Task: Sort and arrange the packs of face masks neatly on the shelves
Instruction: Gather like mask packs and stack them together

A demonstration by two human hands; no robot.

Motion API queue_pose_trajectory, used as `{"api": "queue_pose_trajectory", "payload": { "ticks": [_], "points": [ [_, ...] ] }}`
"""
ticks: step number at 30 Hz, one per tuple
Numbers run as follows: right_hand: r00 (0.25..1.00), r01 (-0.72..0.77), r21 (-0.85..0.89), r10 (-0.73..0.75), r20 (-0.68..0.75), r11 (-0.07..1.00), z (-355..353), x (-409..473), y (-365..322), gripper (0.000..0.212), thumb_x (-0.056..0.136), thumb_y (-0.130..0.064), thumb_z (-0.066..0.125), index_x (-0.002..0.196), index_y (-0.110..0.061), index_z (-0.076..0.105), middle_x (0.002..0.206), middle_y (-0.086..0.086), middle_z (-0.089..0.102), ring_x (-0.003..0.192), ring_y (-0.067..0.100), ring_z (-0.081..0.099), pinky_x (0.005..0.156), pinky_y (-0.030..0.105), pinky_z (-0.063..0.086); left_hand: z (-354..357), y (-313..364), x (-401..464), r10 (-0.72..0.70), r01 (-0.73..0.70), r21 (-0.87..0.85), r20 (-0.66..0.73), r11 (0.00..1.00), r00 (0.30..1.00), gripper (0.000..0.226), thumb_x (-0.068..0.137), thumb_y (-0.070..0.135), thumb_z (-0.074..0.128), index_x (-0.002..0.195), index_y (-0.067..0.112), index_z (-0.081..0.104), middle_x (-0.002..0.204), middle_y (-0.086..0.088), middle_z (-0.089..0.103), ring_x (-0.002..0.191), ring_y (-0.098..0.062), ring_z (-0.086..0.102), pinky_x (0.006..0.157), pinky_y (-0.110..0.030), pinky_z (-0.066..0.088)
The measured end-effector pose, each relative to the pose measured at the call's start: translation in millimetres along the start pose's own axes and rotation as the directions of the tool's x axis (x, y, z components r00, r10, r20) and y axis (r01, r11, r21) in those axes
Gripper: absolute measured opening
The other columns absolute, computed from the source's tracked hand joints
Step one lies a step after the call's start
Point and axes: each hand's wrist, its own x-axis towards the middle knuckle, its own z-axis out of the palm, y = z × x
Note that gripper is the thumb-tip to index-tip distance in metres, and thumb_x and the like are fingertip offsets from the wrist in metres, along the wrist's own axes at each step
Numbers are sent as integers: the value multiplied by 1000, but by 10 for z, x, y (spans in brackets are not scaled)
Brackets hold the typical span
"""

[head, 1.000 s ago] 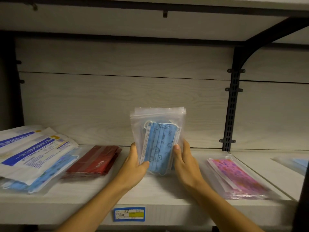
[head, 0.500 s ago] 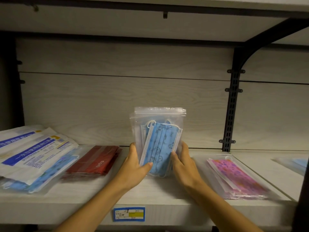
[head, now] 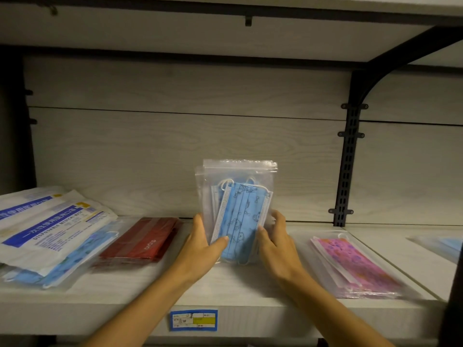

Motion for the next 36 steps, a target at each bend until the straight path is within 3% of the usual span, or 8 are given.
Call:
{"api": "queue_pose_trajectory", "payload": {
  "ticks": [5,10,14,20,22,26,31,36],
  "points": [
    [1000,5,12,-5,-17,1000,-23,-2,10,27,102,-17,38,128,-18,34,100,-12,60,84,3,63,67,20,57,14,-51,-9,-42,42,9,98,999,994,45,93,4,51,125,27,28,112,17,53,88,15,54,63,-6,48],
    [999,-2,6,3,-40,1000,-21,0,4,15,101,-17,41,116,-20,37,103,-9,60,90,8,65,66,23,58,8,-52,-21,-36,33,28,141,999,989,54,92,0,48,126,33,22,130,11,46,108,-1,52,77,-9,49],
    [995,-1,-99,-8,-99,995,-50,8,-2,17,97,-28,47,112,-29,39,115,4,57,100,20,63,76,41,59,-31,39,-31,-44,39,42,130,998,990,57,92,0,50,134,26,22,129,9,48,107,-2,52,79,-13,49],
    [983,-146,-204,118,-143,968,-305,166,-384,18,92,-18,55,108,-11,53,98,6,63,86,24,66,72,39,58,-145,296,125,-167,166,18,103,986,981,77,69,16,64,138,26,31,118,2,60,100,-14,61,78,-28,53],
    [970,-235,-313,203,-132,920,-400,219,-489,19,87,-17,57,99,-3,63,96,12,69,85,30,68,73,41,59,-158,403,135,-234,231,31,105,972,967,64,67,21,64,128,22,44,107,3,64,90,-12,62,72,-27,53],
    [929,-339,-399,369,-3,852,-497,176,-596,20,90,-13,59,102,3,63,95,17,68,69,25,68,47,30,56,-123,486,21,-388,372,116,199,921,900,39,77,17,64,115,13,55,111,-8,60,86,-17,58,53,-24,50],
    [895,-361,-545,445,25,757,-557,65,-481,24,89,-14,64,108,0,58,101,18,63,72,25,69,52,30,59,-30,497,-166,-439,345,327,276,880,855,32,80,20,64,109,15,52,97,-5,59,73,-12,55,50,-20,42],
    [905,-318,-622,424,25,715,-561,2,-438,25,91,-13,62,111,0,56,100,15,62,58,18,61,39,21,49,63,527,-197,-450,316,407,293,857,843,26,81,18,64,104,13,52,89,-2,58,70,-9,55,43,-15,39]
  ]
}}
